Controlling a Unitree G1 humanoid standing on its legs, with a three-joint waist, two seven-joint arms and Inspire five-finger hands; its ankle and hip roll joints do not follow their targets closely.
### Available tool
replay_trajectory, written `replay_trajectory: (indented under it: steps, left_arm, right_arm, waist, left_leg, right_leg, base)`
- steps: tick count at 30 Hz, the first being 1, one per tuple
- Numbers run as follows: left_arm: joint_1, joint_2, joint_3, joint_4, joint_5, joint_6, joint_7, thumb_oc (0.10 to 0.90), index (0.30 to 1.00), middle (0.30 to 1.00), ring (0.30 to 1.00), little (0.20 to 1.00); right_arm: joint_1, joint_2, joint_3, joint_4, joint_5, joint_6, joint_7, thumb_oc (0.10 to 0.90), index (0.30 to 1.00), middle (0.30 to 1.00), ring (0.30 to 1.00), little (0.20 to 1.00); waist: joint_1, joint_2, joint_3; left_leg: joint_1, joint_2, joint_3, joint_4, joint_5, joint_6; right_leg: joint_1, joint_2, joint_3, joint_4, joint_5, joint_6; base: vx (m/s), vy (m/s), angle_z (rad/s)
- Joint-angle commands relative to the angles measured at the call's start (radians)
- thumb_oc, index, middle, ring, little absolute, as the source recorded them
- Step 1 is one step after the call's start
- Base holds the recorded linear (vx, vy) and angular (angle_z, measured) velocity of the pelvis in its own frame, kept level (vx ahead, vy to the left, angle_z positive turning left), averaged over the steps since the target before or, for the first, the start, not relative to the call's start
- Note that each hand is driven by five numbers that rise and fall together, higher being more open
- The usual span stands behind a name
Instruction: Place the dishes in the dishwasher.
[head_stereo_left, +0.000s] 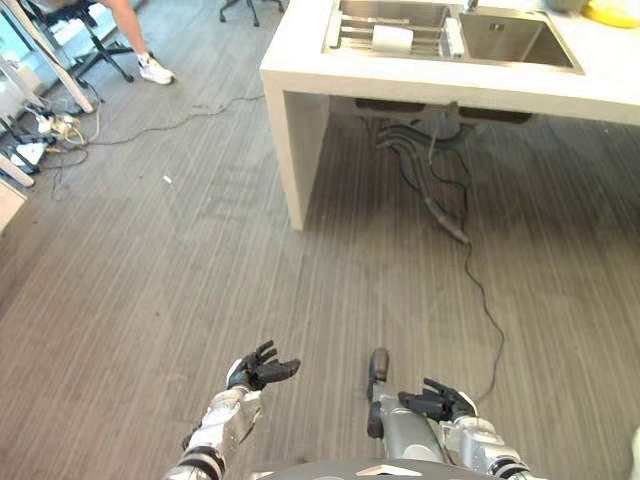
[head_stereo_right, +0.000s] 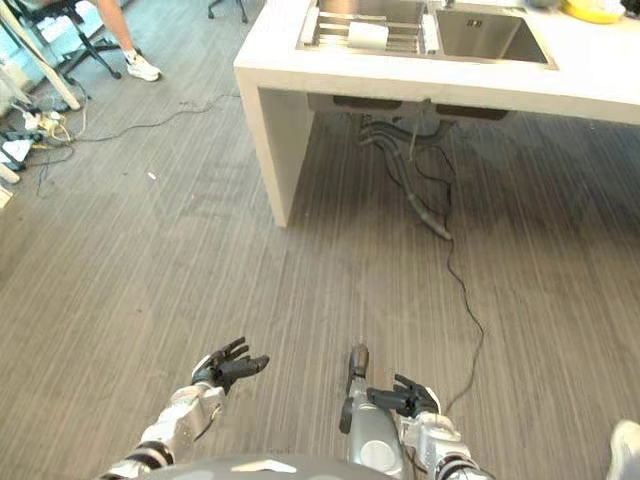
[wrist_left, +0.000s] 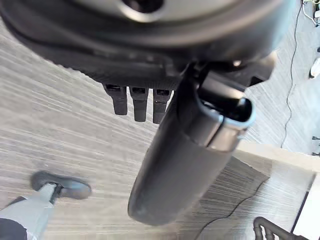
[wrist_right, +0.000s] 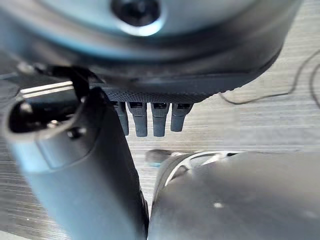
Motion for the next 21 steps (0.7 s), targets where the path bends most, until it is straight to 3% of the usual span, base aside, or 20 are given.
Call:
replay_trajectory:
  steps: [1, 2, 4, 5, 7, 8, 10, 12, 13, 15, 21]
  left_arm:
    - [-0.076, 0.028, 0.008, -0.130, -0.008, -0.073, -0.025, 0.800, 0.900, 0.900, 0.900, 0.900]
    - [-0.071, 0.035, 0.017, -0.158, -0.007, -0.071, -0.032, 0.800, 0.900, 0.900, 0.900, 0.900]
    - [-0.067, 0.049, 0.023, -0.208, -0.025, -0.066, -0.033, 0.800, 0.900, 0.900, 0.900, 0.900]
    - [-0.071, 0.052, 0.033, -0.236, -0.034, -0.068, -0.026, 0.800, 0.900, 0.900, 0.900, 0.900]
    - [-0.072, 0.057, 0.042, -0.268, -0.045, -0.074, -0.019, 0.800, 0.900, 0.900, 0.900, 0.900]
    - [-0.071, 0.038, 0.068, -0.339, -0.126, -0.079, -0.019, 0.800, 0.900, 0.900, 0.900, 0.900]
    - [-0.063, 0.026, 0.095, -0.434, -0.181, -0.097, -0.026, 0.800, 0.900, 0.900, 0.900, 0.900]
    - [-0.064, 0.033, 0.111, -0.521, -0.207, -0.111, -0.038, 0.800, 0.900, 0.900, 0.900, 0.900]
    - [-0.064, 0.033, 0.111, -0.521, -0.207, -0.110, -0.038, 0.800, 0.900, 0.900, 0.900, 0.900]
    - [-0.065, 0.042, 0.151, -0.612, -0.220, -0.131, -0.032, 0.800, 0.900, 0.900, 0.900, 0.900]
    - [-0.044, 0.074, 0.209, -0.829, -0.176, -0.158, -0.037, 0.800, 0.900, 0.900, 0.900, 0.900]
  right_arm:
    - [0.014, -0.049, 0.027, 0.039, -0.008, -0.022, 0.004, 0.800, 0.900, 0.900, 0.900, 0.900]
    - [0.014, -0.053, 0.020, 0.070, -0.016, -0.019, 0.008, 0.800, 0.900, 0.900, 0.900, 0.900]
    - [0.009, -0.064, 0.008, 0.098, -0.010, -0.016, 0.003, 0.800, 0.900, 0.900, 0.900, 0.900]
    - [0.004, -0.072, 0.000, 0.112, -0.005, -0.016, -0.003, 0.800, 0.900, 0.900, 0.900, 0.900]
    - [0.006, -0.078, -0.007, 0.126, -0.003, -0.014, -0.010, 0.800, 0.900, 0.900, 0.900, 0.900]
    - [0.015, -0.090, -0.015, 0.158, -0.002, -0.005, -0.015, 0.800, 0.900, 0.900, 0.900, 0.900]
    - [0.029, -0.096, -0.030, 0.189, -0.006, -0.002, -0.008, 0.800, 0.900, 0.900, 0.900, 0.900]
    - [0.036, -0.103, -0.042, 0.210, -0.016, 0.001, 0.001, 0.800, 0.900, 0.900, 0.900, 0.900]
    - [0.036, -0.102, -0.042, 0.210, -0.016, 0.001, 0.002, 0.800, 0.900, 0.900, 0.900, 0.900]
    - [0.049, -0.099, -0.047, 0.231, -0.033, 0.003, 0.011, 0.800, 0.900, 0.900, 0.900, 0.900]
    - [0.092, -0.089, -0.081, 0.257, -0.040, 0.003, 0.037, 0.800, 0.900, 0.900, 0.900, 0.900]
  waist:
    - [0.018, -0.053, -0.054]
    - [0.026, -0.050, -0.058]
    - [0.043, -0.061, -0.038]
    - [0.049, -0.064, -0.029]
    - [0.063, -0.074, -0.019]
    - [0.095, -0.076, -0.004]
    - [0.116, -0.081, -0.010]
    - [0.142, -0.088, -0.011]
    - [0.142, -0.091, -0.012]
    - [0.167, -0.080, -0.015]
    - [0.180, -0.085, -0.049]
  left_leg:
    - [-0.021, -0.068, -0.006, 0.142, 0.106, -0.002]
    - [-0.075, -0.056, 0.002, 0.279, 0.183, -0.021]
    - [-0.227, -0.065, 0.002, 0.566, 0.280, -0.031]
    - [-0.263, -0.056, 0.013, 0.653, 0.322, -0.031]
    - [-0.307, -0.041, 0.042, 0.709, 0.331, -0.025]
    - [-0.399, -0.088, 0.046, 0.698, 0.245, 0.010]
    - [-0.448, -0.123, 0.044, 0.559, 0.194, 0.030]
    - [-0.495, -0.140, 0.057, 0.410, 0.180, 0.033]
    - [-0.494, -0.143, 0.057, 0.404, 0.186, 0.033]
    - [-0.501, -0.173, 0.036, 0.227, 0.231, 0.020]
    - [-0.390, -0.177, 0.039, 0.099, 0.221, 0.040]
  right_leg:
    - [0.071, -0.009, 0.028, -0.106, 0.047, 0.074]
    - [0.100, 0.007, 0.026, -0.095, 0.022, 0.050]
    - [0.152, 0.013, 0.026, -0.094, -0.019, 0.005]
    - [0.183, 0.024, 0.024, -0.097, -0.043, -0.017]
    - [0.205, 0.028, 0.024, -0.098, -0.066, -0.035]
    - [0.253, 0.035, 0.049, -0.098, -0.101, -0.041]
    - [0.298, 0.033, 0.067, -0.113, -0.119, -0.025]
    - [0.336, 0.029, 0.071, -0.124, -0.132, -0.018]
    - [0.334, 0.027, 0.071, -0.124, -0.131, -0.018]
    - [0.374, 0.046, 0.087, -0.122, -0.152, -0.014]
    - [0.413, 0.032, 0.086, -0.089, -0.180, 0.013]
  base:
    - [0.44, -0.279, 0.38]
    - [0.39, -0.281, 0.08]
    - [0.31, -0.276, -0.03]
    - [0.32, -0.280, -0.07]
    - [0.28, -0.166, -0.04]
    - [0.39, -0.047, 0.04]
    - [0.47, -0.011, 0.06]
    - [0.30, 0.039, -0.21]
    - [0.22, 0.058, -0.46]
    - [0.30, 0.099, -0.49]
    - [0.23, 0.134, -0.41]
